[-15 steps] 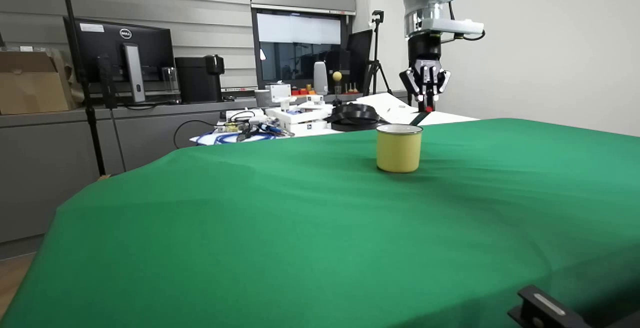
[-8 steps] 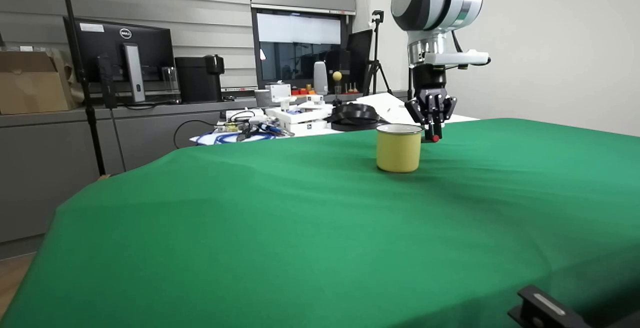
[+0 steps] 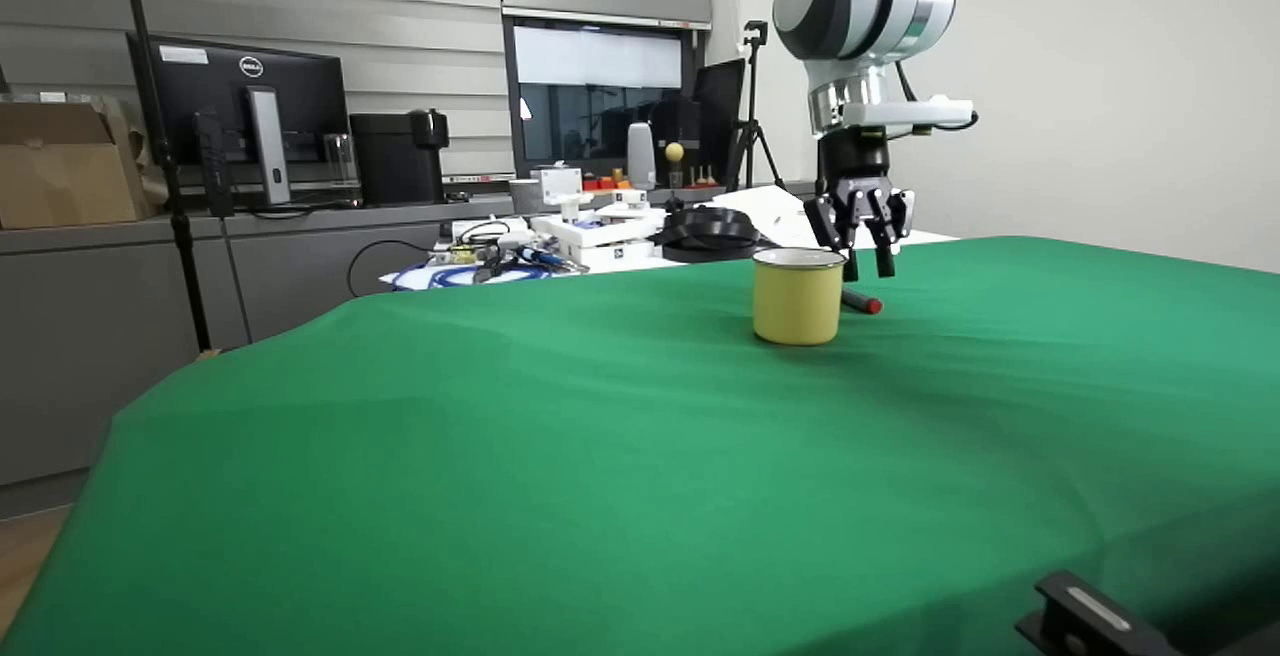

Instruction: Take the marker out of the mug and put it on the table

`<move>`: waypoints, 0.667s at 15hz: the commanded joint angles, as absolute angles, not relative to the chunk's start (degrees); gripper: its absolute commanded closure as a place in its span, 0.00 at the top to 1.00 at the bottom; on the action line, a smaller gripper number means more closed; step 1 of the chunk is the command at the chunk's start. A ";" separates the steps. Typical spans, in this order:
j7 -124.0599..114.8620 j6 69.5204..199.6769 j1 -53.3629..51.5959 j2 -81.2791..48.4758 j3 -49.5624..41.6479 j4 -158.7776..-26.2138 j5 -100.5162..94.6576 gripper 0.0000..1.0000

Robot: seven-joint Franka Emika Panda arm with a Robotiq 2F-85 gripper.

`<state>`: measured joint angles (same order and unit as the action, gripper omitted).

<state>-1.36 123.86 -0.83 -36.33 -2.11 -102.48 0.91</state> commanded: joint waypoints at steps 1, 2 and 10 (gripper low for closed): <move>-2.19 113.23 -0.42 -30.45 -1.46 -100.17 1.20 0.83; -1.44 109.74 -0.19 -29.39 -1.14 -99.24 1.51 0.89; 2.05 101.29 0.14 -27.50 -0.14 -97.77 2.09 0.99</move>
<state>2.15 101.44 -0.14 -27.47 -0.45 -97.90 2.24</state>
